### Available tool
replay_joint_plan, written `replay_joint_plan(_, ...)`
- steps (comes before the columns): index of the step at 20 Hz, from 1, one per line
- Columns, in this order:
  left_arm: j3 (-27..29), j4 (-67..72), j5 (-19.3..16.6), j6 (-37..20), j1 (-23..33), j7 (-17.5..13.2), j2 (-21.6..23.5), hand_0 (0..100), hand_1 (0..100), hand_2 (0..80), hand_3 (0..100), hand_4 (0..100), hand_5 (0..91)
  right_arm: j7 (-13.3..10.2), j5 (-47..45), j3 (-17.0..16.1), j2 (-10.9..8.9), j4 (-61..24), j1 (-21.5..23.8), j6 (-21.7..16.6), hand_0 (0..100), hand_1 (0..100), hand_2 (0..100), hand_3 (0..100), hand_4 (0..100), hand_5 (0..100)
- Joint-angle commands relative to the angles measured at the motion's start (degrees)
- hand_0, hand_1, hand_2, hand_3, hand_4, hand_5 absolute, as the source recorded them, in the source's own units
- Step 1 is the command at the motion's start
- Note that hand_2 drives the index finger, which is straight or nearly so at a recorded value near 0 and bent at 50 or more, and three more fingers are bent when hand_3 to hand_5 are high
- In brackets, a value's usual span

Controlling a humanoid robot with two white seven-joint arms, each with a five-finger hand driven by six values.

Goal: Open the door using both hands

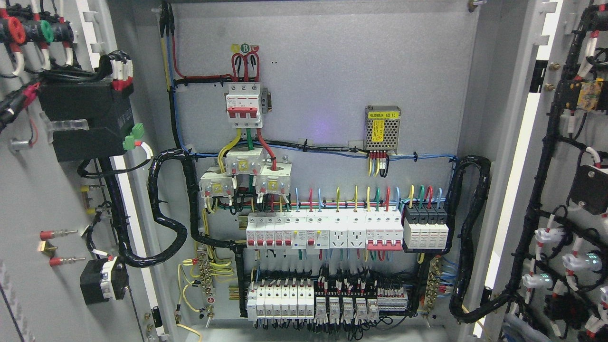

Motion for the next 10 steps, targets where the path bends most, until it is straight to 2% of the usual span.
replay_joint_plan(1,3.8,-1.9,0.1,-13.2,-2.7,0.0,-0.4,0,0,0.0,0,3,0.0,0.1,-0.8,-1.7,-2.33,0.3,0.1,0.7,23,0,0,0,0,0)
replay_joint_plan(5,6.5,-1.9,0.6,-18.2,-1.5,0.0,0.3,0,0,0.0,0,3,0.0,0.2,-0.8,-1.8,-3.12,0.7,0.4,1.0,23,0,0,0,0,0)
replay_joint_plan(10,9.0,-1.9,1.8,-18.3,-1.0,-0.1,0.3,0,0,0.0,0,3,0.0,0.2,-1.5,-2.2,-3.56,0.7,0.4,1.1,23,0,0,0,0,0)
